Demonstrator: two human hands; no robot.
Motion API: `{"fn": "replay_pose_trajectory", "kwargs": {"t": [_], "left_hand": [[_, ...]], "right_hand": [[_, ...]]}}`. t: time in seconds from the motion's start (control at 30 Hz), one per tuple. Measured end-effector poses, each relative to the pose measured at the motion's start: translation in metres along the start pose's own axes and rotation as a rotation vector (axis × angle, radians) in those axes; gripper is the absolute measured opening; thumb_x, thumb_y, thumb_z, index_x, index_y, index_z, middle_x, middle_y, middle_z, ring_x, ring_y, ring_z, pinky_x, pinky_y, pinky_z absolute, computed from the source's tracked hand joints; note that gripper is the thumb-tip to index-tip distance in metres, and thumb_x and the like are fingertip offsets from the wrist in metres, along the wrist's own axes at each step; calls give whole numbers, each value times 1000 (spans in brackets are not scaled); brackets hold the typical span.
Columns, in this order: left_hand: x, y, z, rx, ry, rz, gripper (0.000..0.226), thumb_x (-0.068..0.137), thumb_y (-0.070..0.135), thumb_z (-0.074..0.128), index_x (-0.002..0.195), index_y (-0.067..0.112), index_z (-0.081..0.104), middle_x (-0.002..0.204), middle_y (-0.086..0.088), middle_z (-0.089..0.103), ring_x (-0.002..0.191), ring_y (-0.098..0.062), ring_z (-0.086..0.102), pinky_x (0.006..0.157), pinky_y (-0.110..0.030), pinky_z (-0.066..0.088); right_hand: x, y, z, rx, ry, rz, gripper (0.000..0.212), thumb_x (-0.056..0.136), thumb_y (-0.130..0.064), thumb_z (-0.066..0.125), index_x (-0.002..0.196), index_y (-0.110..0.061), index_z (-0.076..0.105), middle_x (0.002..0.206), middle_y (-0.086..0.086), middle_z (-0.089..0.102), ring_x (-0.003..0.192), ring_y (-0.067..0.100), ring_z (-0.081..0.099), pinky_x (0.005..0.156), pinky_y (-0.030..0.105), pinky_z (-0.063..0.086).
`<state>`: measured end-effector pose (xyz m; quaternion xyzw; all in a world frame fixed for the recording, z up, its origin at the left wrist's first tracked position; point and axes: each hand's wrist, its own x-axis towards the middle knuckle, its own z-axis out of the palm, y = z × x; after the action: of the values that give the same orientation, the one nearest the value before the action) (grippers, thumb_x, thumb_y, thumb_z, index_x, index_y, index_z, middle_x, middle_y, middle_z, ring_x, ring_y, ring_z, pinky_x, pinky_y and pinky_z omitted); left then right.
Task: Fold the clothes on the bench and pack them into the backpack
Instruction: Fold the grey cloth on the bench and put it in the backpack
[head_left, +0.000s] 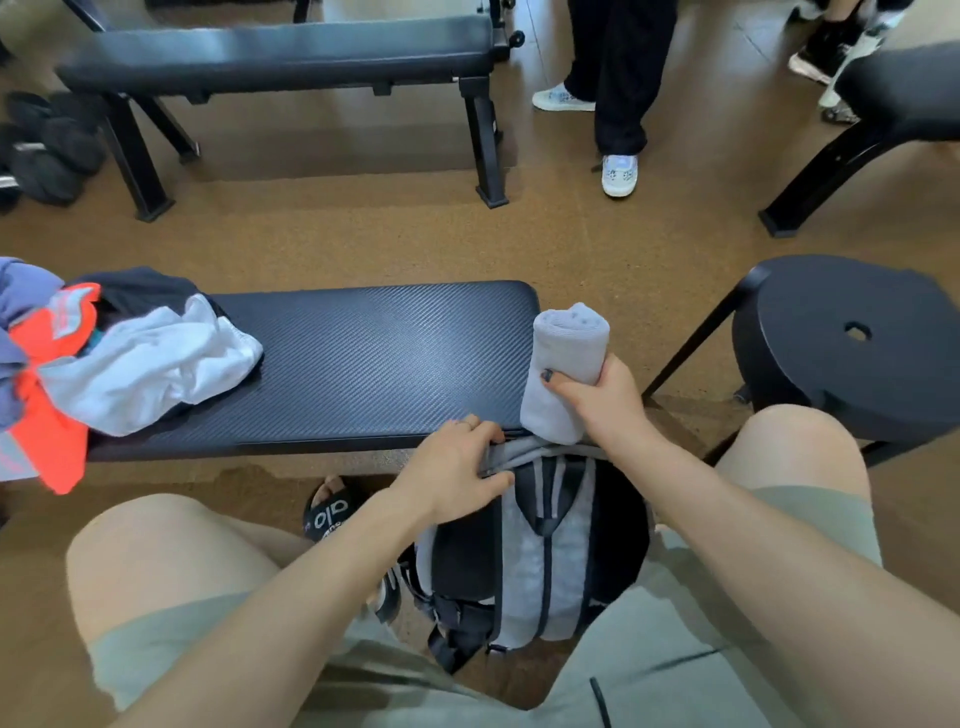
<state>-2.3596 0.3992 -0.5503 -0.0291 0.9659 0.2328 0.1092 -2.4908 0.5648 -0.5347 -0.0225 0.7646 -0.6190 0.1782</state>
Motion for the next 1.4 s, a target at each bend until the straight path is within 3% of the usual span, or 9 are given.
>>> {"fn": "replay_pose_trajectory", "kwargs": {"t": [0.13, 0.2, 0.33, 0.47, 0.7, 0.9, 1.0, 1.1, 1.4], "left_hand": [[-3, 4, 0, -46, -69, 27, 15, 87, 39, 63, 92, 26, 57, 87, 13, 49, 91, -16, 49, 79, -37, 46], [-13, 3, -1, -52, -91, 59, 13, 82, 38, 62, 81, 28, 53, 83, 14, 48, 86, -13, 45, 75, -36, 44], [-38, 2, 1, 79, -161, 112, 25, 72, 44, 60, 85, 28, 46, 95, 8, 44, 88, -18, 45, 72, -35, 42], [-53, 4, 3, 110, -128, 144, 23, 82, 11, 56, 83, 26, 39, 86, 10, 44, 80, -16, 47, 64, -34, 39], [-63, -14, -29, 369, 77, 483, 31, 65, -6, 55, 83, 20, 51, 75, 6, 53, 73, -20, 53, 74, -31, 42], [-62, -25, -49, 446, 134, 535, 38, 62, -6, 50, 80, 25, 38, 72, 4, 55, 72, -23, 52, 80, -29, 40], [-69, -46, -51, 451, 92, 438, 32, 61, -4, 50, 79, 22, 45, 71, 4, 55, 71, -26, 55, 72, -37, 49], [-77, -64, -61, 399, 69, 208, 30, 62, 0, 51, 74, 23, 36, 67, 6, 48, 68, -31, 56, 58, -33, 35], [-70, -41, -79, 488, -267, -124, 18, 78, 9, 53, 84, 25, 45, 73, 8, 46, 80, -24, 54, 58, -30, 33]], "right_hand": [[-16, 9, -6, 25, 24, -4, 36, 82, -16, 81, 115, -18, 65, 102, -2, 74, 96, 14, 71, 86, 40, 58], [-22, 9, -5, 32, 12, -16, 33, 84, -16, 80, 112, -21, 65, 100, -5, 74, 92, 10, 70, 83, 37, 58], [-34, 5, -1, 2, -58, -53, 39, 85, -17, 79, 120, -20, 61, 107, -6, 71, 96, 4, 66, 75, 24, 52], [-44, -1, 3, -6, -111, -87, 41, 86, -13, 77, 120, -26, 59, 105, -11, 69, 93, -3, 64, 71, 16, 51], [-53, -20, 18, -117, -273, -185, 41, 82, -12, 80, 115, -27, 62, 106, -8, 71, 98, 8, 66, 82, 28, 55], [-57, -20, 37, -213, -322, -179, 36, 77, -19, 79, 105, -33, 63, 102, -5, 72, 100, 15, 67, 85, 36, 54], [-57, -14, 42, -260, -309, -148, 32, 78, -21, 79, 103, -32, 65, 101, -6, 72, 97, 14, 67, 81, 33, 54], [-62, -4, 51, -259, -336, -103, 36, 77, -25, 79, 111, -29, 67, 102, -8, 72, 95, 10, 66, 75, 28, 53], [-81, 16, 81, -400, -367, -57, 32, 73, -39, 68, 103, -30, 63, 92, -9, 69, 86, 12, 65, 65, 30, 49]]}}
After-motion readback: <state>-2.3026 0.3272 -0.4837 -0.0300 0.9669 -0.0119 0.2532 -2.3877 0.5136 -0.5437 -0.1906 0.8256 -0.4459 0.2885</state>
